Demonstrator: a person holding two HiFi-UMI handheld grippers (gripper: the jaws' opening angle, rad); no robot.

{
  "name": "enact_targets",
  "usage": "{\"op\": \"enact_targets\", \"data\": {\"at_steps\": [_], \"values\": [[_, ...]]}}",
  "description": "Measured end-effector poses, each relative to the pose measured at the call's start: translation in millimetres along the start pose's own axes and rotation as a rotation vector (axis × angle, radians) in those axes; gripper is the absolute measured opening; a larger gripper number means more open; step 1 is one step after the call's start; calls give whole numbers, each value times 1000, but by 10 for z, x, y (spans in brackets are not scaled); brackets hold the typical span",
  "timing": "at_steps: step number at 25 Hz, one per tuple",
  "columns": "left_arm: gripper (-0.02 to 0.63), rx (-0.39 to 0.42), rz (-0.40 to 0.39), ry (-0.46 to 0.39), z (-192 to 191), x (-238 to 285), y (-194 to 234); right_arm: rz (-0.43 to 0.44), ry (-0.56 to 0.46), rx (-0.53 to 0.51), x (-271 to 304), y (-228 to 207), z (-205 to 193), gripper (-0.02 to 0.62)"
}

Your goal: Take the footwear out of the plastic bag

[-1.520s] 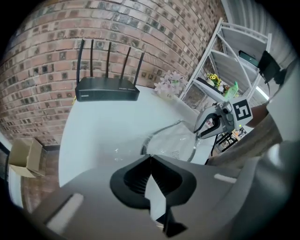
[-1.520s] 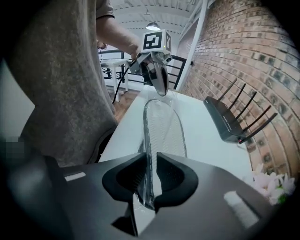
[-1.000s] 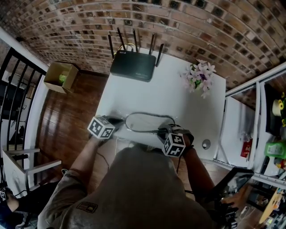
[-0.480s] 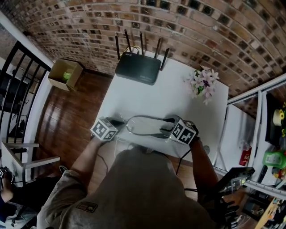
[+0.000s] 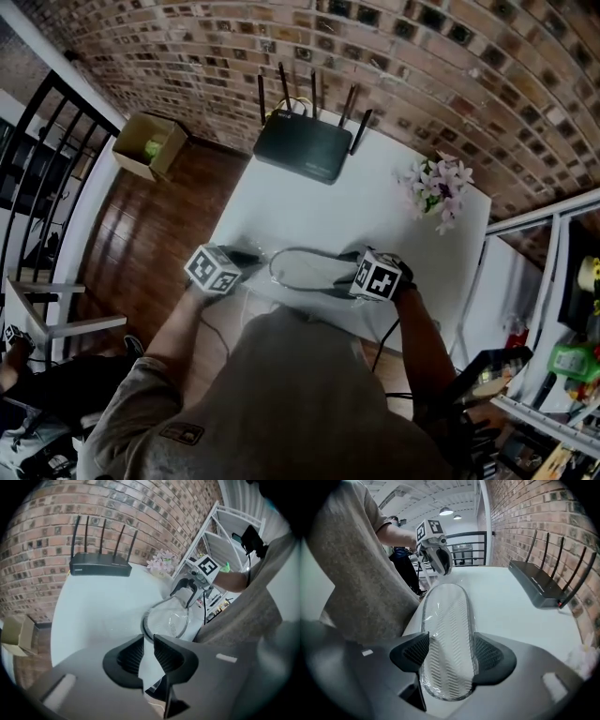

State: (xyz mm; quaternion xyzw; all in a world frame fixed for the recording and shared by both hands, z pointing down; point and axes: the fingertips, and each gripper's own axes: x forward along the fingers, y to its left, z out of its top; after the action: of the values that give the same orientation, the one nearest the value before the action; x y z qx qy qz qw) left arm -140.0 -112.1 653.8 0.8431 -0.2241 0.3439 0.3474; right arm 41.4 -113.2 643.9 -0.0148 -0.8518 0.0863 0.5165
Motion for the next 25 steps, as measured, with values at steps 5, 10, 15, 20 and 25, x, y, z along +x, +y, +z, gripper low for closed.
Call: {"op": "enact_targets", "data": {"at_steps": [5, 10, 15, 20, 25], "values": [[55, -79, -10, -13, -46, -89, 146, 3, -6, 6, 32, 2, -38, 311], [57, -83, -101, 37, -26, 119, 3, 7, -9, 2, 72, 23, -47, 310], [73, -116, -172, 78, -26, 285, -74, -10, -17, 1, 46, 28, -28, 310], [112, -156, -210, 96, -21, 348, -70, -39, -25, -34, 24, 64, -20, 295], [117, -191, -258, 85, -17, 374, -99, -71, -40, -59, 24, 152, -62, 265]]}}
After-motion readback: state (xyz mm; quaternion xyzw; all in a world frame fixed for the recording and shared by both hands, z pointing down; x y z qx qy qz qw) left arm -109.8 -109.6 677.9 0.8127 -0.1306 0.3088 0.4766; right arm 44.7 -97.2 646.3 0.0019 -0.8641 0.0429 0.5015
